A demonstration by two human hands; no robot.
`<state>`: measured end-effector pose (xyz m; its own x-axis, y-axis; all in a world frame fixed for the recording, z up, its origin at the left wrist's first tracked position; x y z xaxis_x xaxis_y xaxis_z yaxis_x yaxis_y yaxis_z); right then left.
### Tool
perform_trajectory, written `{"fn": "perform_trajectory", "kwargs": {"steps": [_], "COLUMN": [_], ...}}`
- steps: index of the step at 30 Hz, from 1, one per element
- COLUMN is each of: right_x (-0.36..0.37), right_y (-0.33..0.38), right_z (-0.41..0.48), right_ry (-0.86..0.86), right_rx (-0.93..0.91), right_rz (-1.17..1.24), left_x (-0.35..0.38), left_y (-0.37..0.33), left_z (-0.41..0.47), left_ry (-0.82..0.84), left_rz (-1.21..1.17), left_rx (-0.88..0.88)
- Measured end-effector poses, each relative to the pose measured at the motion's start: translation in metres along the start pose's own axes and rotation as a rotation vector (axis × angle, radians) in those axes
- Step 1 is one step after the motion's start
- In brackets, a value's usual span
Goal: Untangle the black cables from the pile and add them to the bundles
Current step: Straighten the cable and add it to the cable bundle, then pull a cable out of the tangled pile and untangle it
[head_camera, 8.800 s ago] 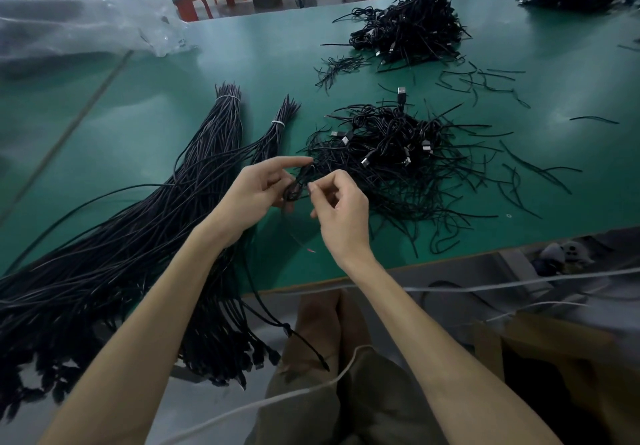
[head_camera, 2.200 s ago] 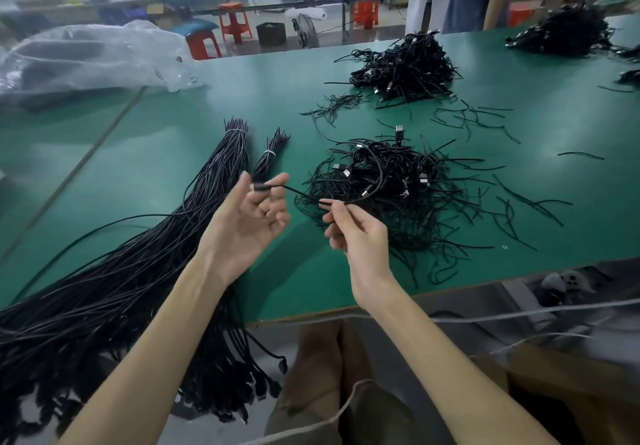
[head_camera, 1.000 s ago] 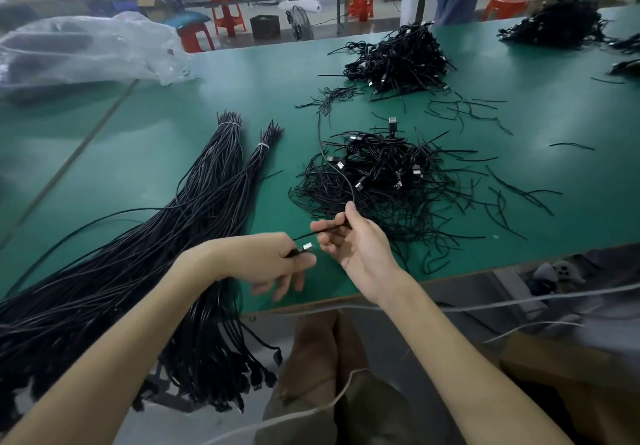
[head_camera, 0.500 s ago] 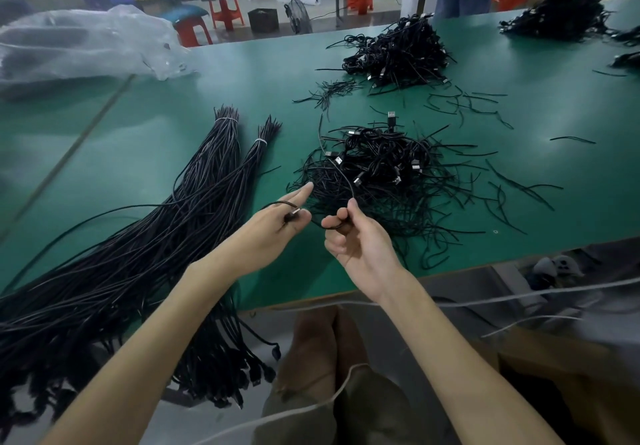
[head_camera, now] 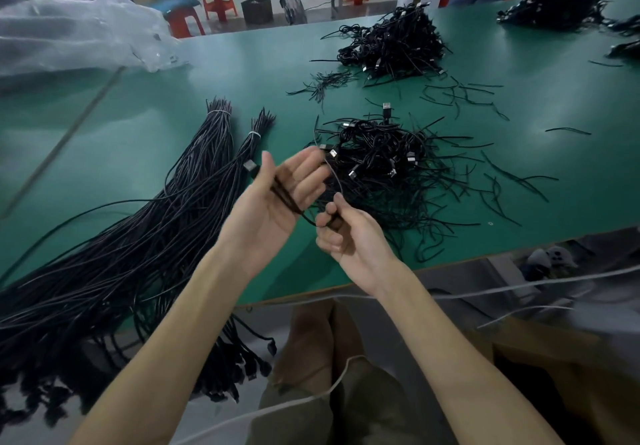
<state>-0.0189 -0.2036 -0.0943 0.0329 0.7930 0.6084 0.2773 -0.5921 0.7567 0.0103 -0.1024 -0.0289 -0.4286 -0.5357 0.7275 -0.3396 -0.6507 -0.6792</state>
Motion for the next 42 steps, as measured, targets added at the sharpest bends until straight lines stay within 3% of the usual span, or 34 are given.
{"fn": "perform_trajectory", "kwargs": {"steps": [3, 8, 12, 19, 23, 28, 32, 35, 39, 42], "right_x": [-0.002, 0.000, 0.000, -0.004, -0.001, 0.001, 0.001, 0.001, -0.001, -0.001], "right_y": [0.000, 0.000, 0.000, -0.002, -0.001, -0.002, -0.002, -0.002, -0.002, -0.002], "right_z": [0.001, 0.002, 0.002, 0.002, 0.003, 0.004, 0.004, 0.004, 0.005, 0.005], "right_ry": [-0.004, 0.004, -0.017, -0.036, 0.003, 0.022, 0.028, 0.028, 0.017, 0.020], "right_rx": [0.026, 0.025, 0.017, 0.010, -0.003, -0.004, -0.007, -0.008, -0.012, -0.024], "right_rz": [0.029, -0.041, -0.154, -0.032, 0.031, 0.054, 0.060, 0.039, -0.006, -0.018], "left_x": [0.007, 0.004, -0.011, -0.020, -0.023, -0.040, -0.042, -0.048, -0.054, -0.054], "left_y": [-0.009, 0.000, 0.010, 0.000, -0.016, -0.006, -0.005, 0.002, 0.013, 0.017], "left_z": [-0.008, -0.026, -0.022, -0.012, -0.011, -0.015, -0.014, -0.007, -0.004, -0.004], "left_ry": [0.103, 0.268, 0.192, -0.026, -0.109, -0.130, -0.266, -0.302, -0.405, -0.453], "left_rz": [-0.002, 0.962, 1.446, 1.760, 1.978, 1.773, 1.668, 1.403, 0.876, 0.653], "left_rx": [-0.115, -0.415, -0.549, -0.392, -0.137, -0.089, 0.088, 0.049, 0.000, 0.020]}}
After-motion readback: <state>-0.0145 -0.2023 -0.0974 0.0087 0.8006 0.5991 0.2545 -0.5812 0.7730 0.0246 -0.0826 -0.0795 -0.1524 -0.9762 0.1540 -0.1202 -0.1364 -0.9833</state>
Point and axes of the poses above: each hand's wrist, its own z-axis towards the middle knuckle, its own x-axis out of the palm, y = z × x, the point moved 7 cm from there along z, towards the middle knuckle, and after that the axes turned 11 degrees about -z, right-handed, at the moved point
